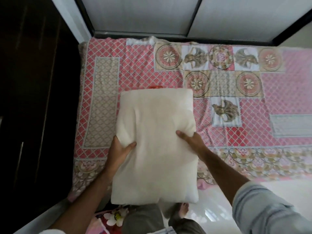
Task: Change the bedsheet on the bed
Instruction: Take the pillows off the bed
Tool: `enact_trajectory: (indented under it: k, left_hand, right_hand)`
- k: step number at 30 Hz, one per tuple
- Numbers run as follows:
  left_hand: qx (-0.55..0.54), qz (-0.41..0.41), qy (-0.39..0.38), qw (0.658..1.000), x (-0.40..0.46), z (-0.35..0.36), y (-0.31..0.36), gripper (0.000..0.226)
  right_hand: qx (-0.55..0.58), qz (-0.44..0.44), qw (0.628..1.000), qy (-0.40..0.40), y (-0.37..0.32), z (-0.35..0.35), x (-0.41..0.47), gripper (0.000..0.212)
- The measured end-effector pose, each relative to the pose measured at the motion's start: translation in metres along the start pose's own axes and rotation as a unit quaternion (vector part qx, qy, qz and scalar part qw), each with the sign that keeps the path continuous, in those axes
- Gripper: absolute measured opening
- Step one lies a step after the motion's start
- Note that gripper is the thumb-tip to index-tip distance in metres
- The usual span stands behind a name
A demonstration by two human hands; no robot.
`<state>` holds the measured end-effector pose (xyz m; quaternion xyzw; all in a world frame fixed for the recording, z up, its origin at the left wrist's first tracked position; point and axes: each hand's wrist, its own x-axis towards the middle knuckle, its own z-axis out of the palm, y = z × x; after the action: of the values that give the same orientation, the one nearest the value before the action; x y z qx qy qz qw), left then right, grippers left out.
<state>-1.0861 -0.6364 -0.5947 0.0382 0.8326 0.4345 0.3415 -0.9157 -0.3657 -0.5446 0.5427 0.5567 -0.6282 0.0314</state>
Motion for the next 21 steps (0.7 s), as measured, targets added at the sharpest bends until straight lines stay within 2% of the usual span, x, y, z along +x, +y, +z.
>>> enact_trajectory:
  k: [3,6,11,14,17,19,21]
  left_hand:
    - [0.038,0.028,-0.03,0.998,-0.027,0.054,0.032,0.083]
    - [0.06,0.059,-0.07,0.994,-0.057,0.115,0.066,0.085]
    - [0.07,0.131,-0.156,0.976,-0.131,0.224,0.129,0.089]
    - [0.095,0.184,-0.166,0.964,-0.186,0.294,0.167,0.081]
    - [0.107,0.243,-0.206,0.942,-0.265,0.375,0.223,0.082]
    - [0.112,0.277,-0.233,0.926,-0.31,0.426,0.26,0.091]
    - [0.114,0.339,-0.26,0.897,-0.348,0.478,0.297,0.084]
  right_hand:
    - [0.044,0.002,0.997,0.06,0.029,-0.063,-0.039,0.038]
    - [0.08,-0.016,0.989,0.121,0.059,-0.127,-0.078,0.032]
    - [0.141,-0.059,0.971,0.183,0.116,-0.262,-0.141,0.058]
    - [0.178,-0.099,0.956,0.21,0.141,-0.348,-0.199,0.056]
    - [0.232,-0.144,0.933,0.236,0.171,-0.442,-0.268,0.045]
    - [0.241,-0.16,0.922,0.259,0.187,-0.498,-0.308,0.048]
    - [0.255,-0.17,0.902,0.306,0.201,-0.549,-0.341,0.048]
